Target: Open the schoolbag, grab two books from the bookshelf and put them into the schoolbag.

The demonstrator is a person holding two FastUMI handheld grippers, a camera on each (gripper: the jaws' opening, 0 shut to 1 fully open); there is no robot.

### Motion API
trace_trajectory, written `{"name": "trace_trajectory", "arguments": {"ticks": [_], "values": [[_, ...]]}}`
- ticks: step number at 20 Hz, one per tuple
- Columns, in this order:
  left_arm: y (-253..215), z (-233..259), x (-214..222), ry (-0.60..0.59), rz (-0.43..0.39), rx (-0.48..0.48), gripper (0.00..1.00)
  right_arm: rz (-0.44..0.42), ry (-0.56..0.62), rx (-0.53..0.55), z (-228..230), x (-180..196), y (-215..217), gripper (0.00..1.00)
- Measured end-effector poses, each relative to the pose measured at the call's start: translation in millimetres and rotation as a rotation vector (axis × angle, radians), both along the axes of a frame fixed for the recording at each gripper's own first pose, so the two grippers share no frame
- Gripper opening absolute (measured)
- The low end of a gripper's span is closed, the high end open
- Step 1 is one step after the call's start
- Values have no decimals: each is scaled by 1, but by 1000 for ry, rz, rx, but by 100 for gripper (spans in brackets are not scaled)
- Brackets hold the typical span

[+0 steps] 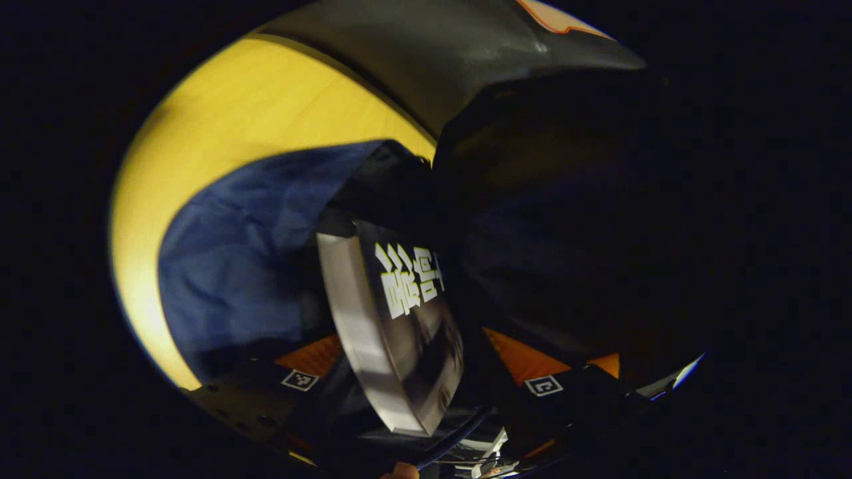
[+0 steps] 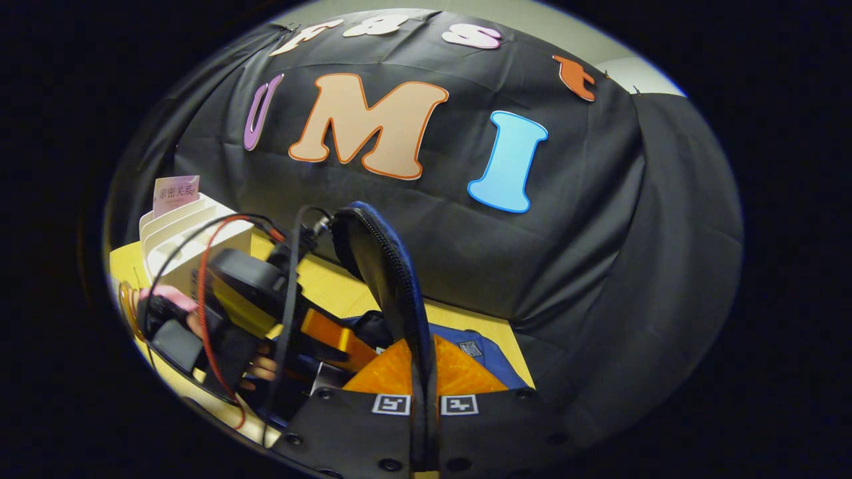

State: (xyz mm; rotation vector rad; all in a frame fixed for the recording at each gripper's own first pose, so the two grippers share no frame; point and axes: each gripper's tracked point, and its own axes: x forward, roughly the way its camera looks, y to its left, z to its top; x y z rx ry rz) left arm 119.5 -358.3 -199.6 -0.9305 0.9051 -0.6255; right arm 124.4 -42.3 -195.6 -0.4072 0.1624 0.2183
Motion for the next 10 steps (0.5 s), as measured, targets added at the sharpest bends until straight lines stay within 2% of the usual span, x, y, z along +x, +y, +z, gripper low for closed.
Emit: {"name": "trace_trajectory", "arguments": {"ticks": [6,10], "values": [[87,69,-35,-74,56,124,96,-22,8,-7,1,1,-1,3],[165,118,-56,-131,100,236,96,-18,11,-42,1,1,3,3]]}}
